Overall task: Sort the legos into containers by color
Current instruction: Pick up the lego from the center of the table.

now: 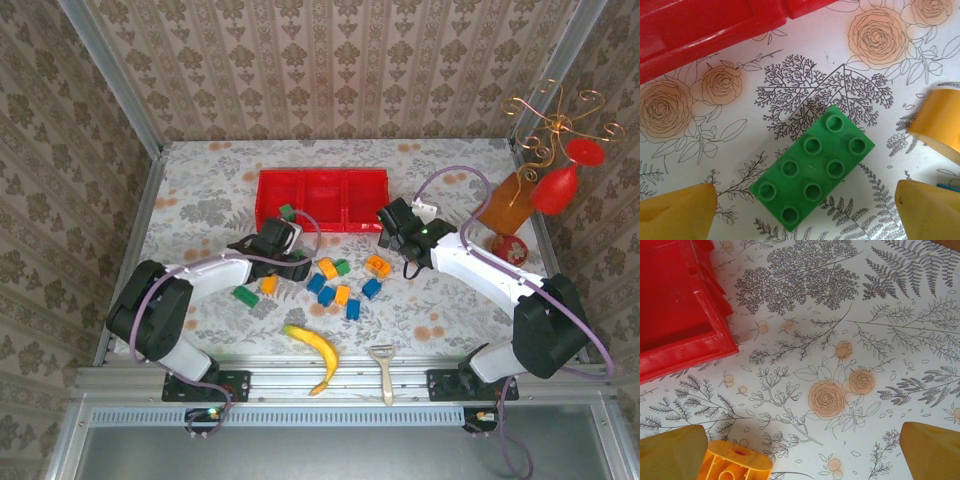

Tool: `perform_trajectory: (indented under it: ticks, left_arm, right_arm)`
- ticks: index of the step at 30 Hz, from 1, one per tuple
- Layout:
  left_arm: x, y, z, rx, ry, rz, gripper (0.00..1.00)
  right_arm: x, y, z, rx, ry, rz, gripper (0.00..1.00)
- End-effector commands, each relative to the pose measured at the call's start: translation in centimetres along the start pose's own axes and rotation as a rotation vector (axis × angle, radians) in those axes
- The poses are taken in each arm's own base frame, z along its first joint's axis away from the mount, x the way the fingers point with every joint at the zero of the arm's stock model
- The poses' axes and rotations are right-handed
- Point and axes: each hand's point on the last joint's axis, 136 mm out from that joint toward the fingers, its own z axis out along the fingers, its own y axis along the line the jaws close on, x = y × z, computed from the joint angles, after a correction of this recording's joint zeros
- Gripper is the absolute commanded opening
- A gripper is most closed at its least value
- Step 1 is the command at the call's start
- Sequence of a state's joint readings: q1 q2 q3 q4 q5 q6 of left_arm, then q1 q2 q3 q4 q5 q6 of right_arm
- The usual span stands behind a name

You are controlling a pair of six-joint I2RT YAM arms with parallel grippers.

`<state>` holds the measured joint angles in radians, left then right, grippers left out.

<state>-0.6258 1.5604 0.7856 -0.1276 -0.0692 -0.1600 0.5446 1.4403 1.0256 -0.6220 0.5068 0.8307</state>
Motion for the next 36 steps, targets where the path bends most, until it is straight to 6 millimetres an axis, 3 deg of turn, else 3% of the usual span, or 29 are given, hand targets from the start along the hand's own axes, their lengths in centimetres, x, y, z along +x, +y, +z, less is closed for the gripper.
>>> perform_trajectory:
  ticks: [1, 14, 21, 28, 36]
  left_arm:
    - [-0.7, 0.2, 0.4, -0.028, 0.002, 0.01, 0.89]
    - [0.0, 3.2, 2.1, -0.131, 0.038, -0.147, 0.7]
    - [0.2, 3.7, 2.2, -0.131, 0.033, -0.2, 0.56]
    - [-0.3, 2.8, 2.7, -0.078, 0.018, -0.215, 0.58]
    - [0.3, 3.0, 3.2, -0.097, 0.042, -0.22, 0.57]
  right_arm:
    - [-0.1, -1.0, -0.3, 0.044, -0.023, 0.016, 1.0]
    - [-0.1, -0.9, -0.2, 0.041, -0.021, 0.011, 1.0]
    - [0.0, -0.6, 0.1, 0.038, -0.013, 0.008, 1.0]
    - [0.0, -0.5, 0.1, 0.035, -0.016, 0.007, 1.0]
    - [-0.1, -0.7, -0.1, 0.033, -0.023, 0.012, 1.0]
